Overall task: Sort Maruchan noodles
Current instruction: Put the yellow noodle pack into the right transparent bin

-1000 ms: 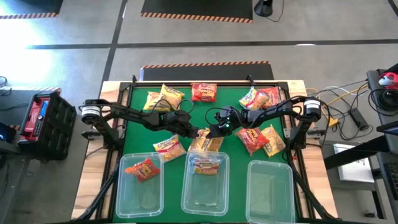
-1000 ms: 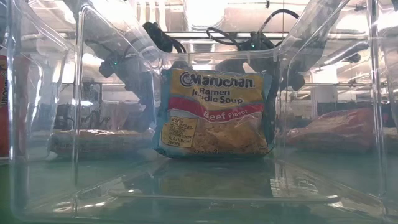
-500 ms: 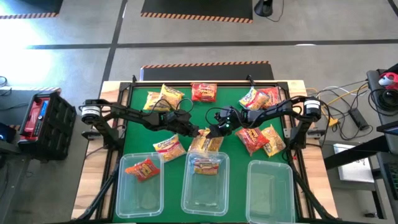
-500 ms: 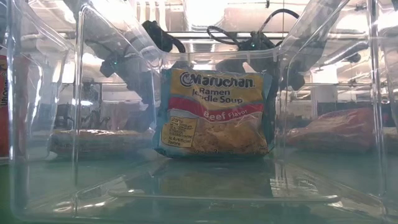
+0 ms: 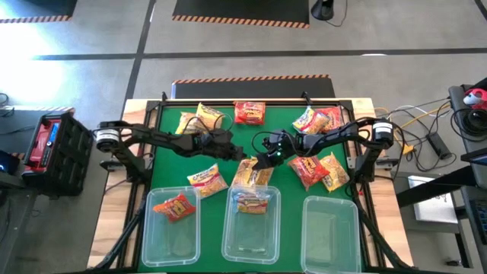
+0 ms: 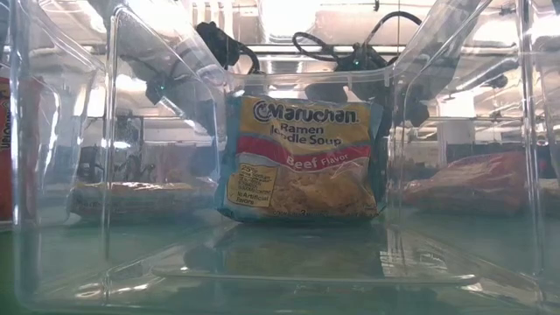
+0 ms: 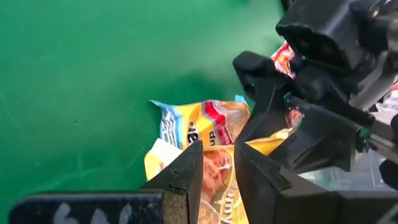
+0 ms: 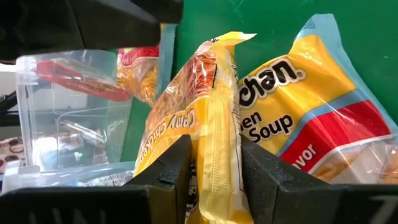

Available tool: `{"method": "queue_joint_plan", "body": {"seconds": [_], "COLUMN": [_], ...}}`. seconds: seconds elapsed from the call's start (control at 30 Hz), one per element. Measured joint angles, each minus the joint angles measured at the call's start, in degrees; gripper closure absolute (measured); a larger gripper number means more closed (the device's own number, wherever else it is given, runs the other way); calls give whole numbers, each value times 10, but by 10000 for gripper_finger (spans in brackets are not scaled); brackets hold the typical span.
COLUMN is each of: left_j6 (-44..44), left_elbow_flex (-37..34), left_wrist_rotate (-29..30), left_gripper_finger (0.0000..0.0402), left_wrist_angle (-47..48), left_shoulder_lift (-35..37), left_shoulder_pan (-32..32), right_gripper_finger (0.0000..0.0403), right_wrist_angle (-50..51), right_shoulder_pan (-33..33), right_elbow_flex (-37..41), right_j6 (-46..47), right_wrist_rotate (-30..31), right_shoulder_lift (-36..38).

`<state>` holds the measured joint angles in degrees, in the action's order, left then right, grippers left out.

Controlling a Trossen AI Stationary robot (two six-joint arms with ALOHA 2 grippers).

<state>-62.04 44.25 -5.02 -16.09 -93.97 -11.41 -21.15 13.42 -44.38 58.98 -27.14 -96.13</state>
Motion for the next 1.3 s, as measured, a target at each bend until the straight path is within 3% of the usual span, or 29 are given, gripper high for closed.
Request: {"method": "queue_joint_plan", "body": {"seconds": [0.43, 0.8, 1.03, 1.3], "left_j6": [35, 53, 59, 71], "left_elbow_flex": [0, 0, 0, 0], "left_wrist_rotate": [46, 61, 61, 61], "left_gripper_finger": [328, 328, 328, 328], "left_wrist_angle": [1, 9, 11, 12], "left_shoulder_lift": [90, 122, 122, 122], "left_shoulder_pan": [-43, -56, -56, -57], "right_gripper_finger": [316, 316, 315, 315], "right_wrist_angle": [-6, 11, 100, 337], "right_shoulder_pan": [54, 106, 119, 119], "right_elbow_flex": [-1, -2, -17, -116], "right_j6": [-63, -129, -216, -327], "right_wrist_rotate": [1, -14, -16, -4], "right_shoulder_lift": [34, 123, 207, 262]}}
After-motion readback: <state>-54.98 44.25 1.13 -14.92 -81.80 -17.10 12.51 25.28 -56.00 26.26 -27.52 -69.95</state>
